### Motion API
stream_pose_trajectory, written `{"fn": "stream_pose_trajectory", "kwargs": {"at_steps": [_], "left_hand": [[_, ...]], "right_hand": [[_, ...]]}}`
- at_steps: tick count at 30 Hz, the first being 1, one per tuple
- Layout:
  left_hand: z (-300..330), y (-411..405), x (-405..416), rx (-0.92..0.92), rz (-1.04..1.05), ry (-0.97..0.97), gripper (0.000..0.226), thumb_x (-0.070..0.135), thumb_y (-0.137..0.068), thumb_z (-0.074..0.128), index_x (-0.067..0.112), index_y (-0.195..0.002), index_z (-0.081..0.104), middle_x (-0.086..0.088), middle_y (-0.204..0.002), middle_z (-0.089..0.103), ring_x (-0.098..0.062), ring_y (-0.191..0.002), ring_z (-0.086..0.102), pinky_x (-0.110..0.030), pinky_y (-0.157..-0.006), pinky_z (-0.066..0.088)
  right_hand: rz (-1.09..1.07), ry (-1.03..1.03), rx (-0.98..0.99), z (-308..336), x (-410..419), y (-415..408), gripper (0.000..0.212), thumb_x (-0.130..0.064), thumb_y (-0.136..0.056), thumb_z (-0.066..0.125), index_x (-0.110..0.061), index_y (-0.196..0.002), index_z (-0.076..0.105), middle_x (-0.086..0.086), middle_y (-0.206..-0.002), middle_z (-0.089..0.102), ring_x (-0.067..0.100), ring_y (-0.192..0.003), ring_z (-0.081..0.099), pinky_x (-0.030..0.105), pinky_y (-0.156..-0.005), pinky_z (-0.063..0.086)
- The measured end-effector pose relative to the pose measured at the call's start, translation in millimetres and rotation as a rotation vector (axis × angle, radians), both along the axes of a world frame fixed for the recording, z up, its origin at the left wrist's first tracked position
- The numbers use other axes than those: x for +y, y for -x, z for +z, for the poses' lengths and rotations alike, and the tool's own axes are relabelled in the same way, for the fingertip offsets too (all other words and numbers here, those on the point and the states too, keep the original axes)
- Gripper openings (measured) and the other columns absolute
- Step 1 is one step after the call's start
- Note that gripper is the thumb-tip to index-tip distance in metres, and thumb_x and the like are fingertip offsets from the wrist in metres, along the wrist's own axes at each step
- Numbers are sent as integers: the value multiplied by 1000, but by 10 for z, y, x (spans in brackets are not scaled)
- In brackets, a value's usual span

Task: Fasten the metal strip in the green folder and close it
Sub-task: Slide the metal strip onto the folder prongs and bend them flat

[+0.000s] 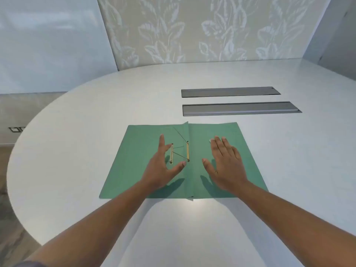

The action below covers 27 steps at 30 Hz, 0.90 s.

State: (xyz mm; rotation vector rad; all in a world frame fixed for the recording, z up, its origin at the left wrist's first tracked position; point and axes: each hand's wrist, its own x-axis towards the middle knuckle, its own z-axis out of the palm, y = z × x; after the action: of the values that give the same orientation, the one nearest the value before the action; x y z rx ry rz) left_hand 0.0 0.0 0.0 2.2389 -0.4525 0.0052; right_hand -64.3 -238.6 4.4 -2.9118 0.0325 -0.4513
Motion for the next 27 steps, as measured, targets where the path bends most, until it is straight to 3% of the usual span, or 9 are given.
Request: {"fn": "stream_pose_trajectory", "kwargs": {"at_steps": [3,5,8,11,14,17,21,24,27], "left_hand": [[-70,-29,-2,115,46,16,133,82,-64,70,39,-155,-18,10,-154,46,-10,-136,48,-26,-106,36],[-150,-65,22,144,62,-30,134,83,-61,70,30,-159,-5,8,-154,46,-13,-139,46,-29,-109,36],[-192,-94,19,47,44,-230,120,88,-61,63,26,-156,24,5,-158,42,-18,-145,38,-35,-115,34],[-211,-124,16,-25,-11,-395,108,93,-65,50,27,-149,37,4,-158,41,-21,-151,25,-46,-119,29],[-225,-134,18,-19,-52,-476,109,96,-66,39,33,-154,31,9,-165,26,-19,-154,16,-47,-122,19],[-220,-144,9,11,-70,-516,108,98,-64,35,42,-156,22,11,-168,17,-19,-155,10,-49,-121,14],[-142,-198,-23,75,-114,-609,98,95,-66,41,56,-152,15,9,-169,11,-25,-154,6,-53,-116,14],[-53,-263,-48,97,-150,-698,95,94,-67,44,60,-149,11,5,-168,11,-28,-151,6,-54,-112,18],[31,-320,-87,111,-185,-769,94,91,-69,49,61,-149,10,1,-167,12,-30,-149,8,-54,-110,20]], "right_hand": [[-19,-21,7,-50,-29,28,75,-59,-100,27,-16,-161,22,3,-169,24,24,-157,14,46,-122,19],[-35,-40,24,-97,-43,44,74,-58,-100,29,-16,-160,24,3,-169,25,25,-156,16,48,-121,22],[-58,-83,65,-132,-74,49,71,-55,-99,37,-14,-157,32,8,-167,27,29,-155,19,50,-118,29],[-109,-168,146,-205,-123,61,64,-48,-98,48,-11,-150,42,13,-166,28,31,-154,21,49,-115,34],[-137,-220,175,-254,-159,58,49,-39,-97,53,-7,-134,56,17,-159,39,33,-146,36,47,-111,39],[-117,-192,104,-229,-157,27,24,-23,-96,53,-4,-105,63,13,-123,62,35,-108,57,42,-85,48],[-102,-144,96,-106,-181,-13,17,-12,-95,47,-7,-83,56,7,-88,59,33,-81,51,37,-62,36],[-132,-126,127,-17,-193,-79,33,-9,-95,46,-17,-64,37,-3,-65,42,33,-72,45,34,-53,27],[-153,-98,189,50,-198,-175,31,-6,-92,45,-17,-65,36,0,-61,40,33,-67,44,35,-51,28]]}}
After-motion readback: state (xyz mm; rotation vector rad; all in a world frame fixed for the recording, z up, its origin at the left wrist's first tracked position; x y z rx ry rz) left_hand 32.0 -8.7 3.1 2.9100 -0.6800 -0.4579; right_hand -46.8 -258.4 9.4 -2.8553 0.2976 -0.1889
